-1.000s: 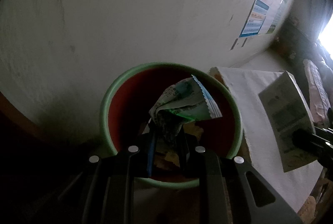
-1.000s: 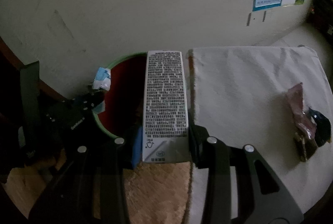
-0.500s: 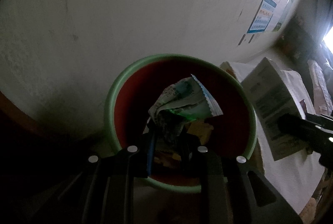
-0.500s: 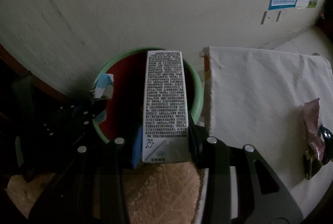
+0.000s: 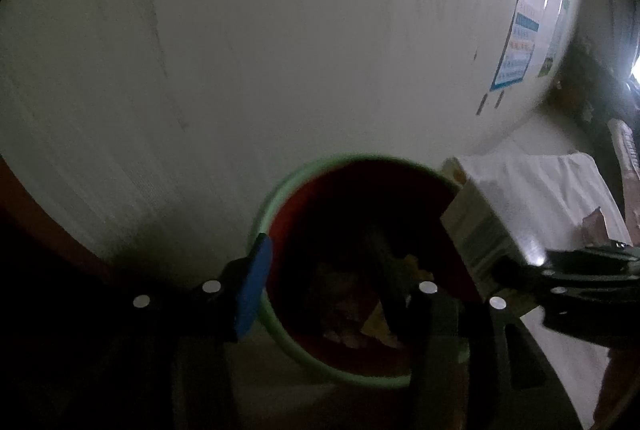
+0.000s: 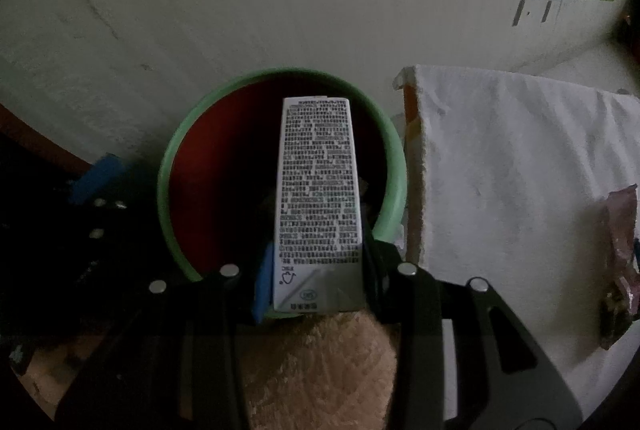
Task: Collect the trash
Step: 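Open the left tool then the right tool to drop both into the bucket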
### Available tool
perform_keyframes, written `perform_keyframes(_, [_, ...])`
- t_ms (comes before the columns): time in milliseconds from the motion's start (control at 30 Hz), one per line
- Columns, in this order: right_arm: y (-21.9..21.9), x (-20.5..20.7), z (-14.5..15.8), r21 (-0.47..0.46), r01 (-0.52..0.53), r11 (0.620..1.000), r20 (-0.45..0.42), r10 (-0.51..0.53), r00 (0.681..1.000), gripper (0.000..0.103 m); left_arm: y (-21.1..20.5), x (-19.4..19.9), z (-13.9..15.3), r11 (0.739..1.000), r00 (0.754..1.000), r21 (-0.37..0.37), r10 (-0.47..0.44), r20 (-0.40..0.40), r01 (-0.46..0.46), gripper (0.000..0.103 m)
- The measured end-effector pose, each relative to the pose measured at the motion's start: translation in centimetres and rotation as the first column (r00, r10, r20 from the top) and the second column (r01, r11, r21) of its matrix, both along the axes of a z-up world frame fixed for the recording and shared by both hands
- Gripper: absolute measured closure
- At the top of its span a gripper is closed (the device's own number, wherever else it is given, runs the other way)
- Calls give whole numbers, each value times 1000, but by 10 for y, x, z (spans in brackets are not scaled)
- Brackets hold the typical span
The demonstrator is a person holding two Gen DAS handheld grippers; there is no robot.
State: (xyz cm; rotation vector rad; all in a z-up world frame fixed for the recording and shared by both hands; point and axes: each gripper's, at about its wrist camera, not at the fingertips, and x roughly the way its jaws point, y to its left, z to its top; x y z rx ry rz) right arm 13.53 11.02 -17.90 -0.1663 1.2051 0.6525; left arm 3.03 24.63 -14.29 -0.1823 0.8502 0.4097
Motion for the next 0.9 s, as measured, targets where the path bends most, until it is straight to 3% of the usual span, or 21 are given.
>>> perform_keyframes(467, [9, -5, -4, -28, -22, 999, 12, 22, 1000, 66, -10, -6, 65, 988, 993, 156, -15, 121, -4, 54])
perform_keyframes(533, [9, -3, -4, -30, -16, 999, 17, 17, 1000, 65, -10, -6, 73, 988, 990, 152, -19, 141, -3, 53])
perform_keyframes(633, [8, -3, 0, -19, 3, 1000, 23, -3, 1000, 46, -9, -3, 75, 990, 989, 141, -16, 149, -5, 48])
perform_keyframes(800, [-7, -7, 16, 12, 28, 1000, 67, -28, 997, 45, -8, -2, 63, 997, 994, 78, -19, 108, 10, 48])
perform_keyframes(900, [-35, -12, 27, 42, 74, 996, 93, -77, 993, 38, -18, 0, 53, 998, 996, 43, -47, 80, 43, 48])
